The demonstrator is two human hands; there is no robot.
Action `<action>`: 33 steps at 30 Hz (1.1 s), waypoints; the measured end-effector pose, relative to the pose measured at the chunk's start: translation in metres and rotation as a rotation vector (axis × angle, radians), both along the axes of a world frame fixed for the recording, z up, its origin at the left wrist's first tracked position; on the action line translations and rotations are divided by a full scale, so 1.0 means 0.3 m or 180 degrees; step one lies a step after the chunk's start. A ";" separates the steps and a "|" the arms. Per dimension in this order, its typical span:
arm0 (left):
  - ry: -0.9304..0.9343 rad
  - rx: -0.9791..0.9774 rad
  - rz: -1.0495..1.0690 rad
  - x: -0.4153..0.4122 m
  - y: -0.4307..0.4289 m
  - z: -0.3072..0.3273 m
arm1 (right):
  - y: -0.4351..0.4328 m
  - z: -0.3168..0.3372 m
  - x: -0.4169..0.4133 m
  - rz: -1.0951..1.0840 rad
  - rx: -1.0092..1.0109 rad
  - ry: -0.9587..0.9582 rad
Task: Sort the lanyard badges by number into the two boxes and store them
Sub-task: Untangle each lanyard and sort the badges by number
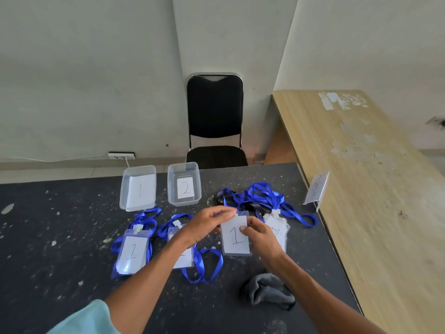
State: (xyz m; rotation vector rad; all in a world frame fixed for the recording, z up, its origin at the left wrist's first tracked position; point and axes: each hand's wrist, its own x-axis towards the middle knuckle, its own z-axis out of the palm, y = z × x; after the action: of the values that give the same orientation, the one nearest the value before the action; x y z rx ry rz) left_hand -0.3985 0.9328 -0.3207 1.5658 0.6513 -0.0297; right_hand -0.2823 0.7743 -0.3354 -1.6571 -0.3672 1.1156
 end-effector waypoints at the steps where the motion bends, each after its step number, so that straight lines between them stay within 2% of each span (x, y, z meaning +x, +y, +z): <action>1: 0.0017 0.0062 -0.0054 -0.001 0.002 0.005 | 0.005 0.009 0.005 -0.0034 0.0044 0.0098; 4: 0.0017 0.0238 -0.0030 0.004 0.011 0.013 | 0.020 0.042 0.012 -0.0179 0.0088 0.0088; 8: -0.0107 0.0105 0.0108 0.010 0.031 0.063 | 0.059 0.074 0.060 -0.0308 0.0100 -0.0140; 14: -0.0439 -0.0350 0.0551 0.012 0.100 0.151 | 0.077 0.086 0.076 0.1407 -0.0260 -0.0292; 16: -0.0575 -0.0571 0.0723 0.009 0.127 0.171 | 0.081 0.080 0.072 0.1699 -0.0466 -0.0622; 20: -0.0611 -0.0718 0.0922 0.003 0.168 0.178 | 0.111 0.069 0.093 0.1685 -0.0839 -0.1564; 22: -0.0568 -0.0770 0.0981 0.003 0.179 0.181 | 0.143 0.141 0.099 0.1256 -0.0794 -0.1581; 24: -0.0542 -0.0821 0.1021 0.005 0.184 0.182 | 0.182 0.223 0.123 0.0731 -0.0486 -0.1065; 27: -0.0552 -0.0704 0.0928 0.008 0.180 0.182 | 0.226 0.337 0.137 0.0157 0.0160 0.0236; 33: -0.0288 0.0108 0.0930 0.023 0.159 0.177 | 0.236 0.336 0.114 0.0437 0.0062 0.1146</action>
State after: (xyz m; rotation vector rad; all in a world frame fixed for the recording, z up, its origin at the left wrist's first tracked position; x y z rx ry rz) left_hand -0.3917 0.9805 -0.2675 1.4818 0.8062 0.2704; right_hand -0.2481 0.8452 -0.2345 -1.3939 -0.2596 1.4784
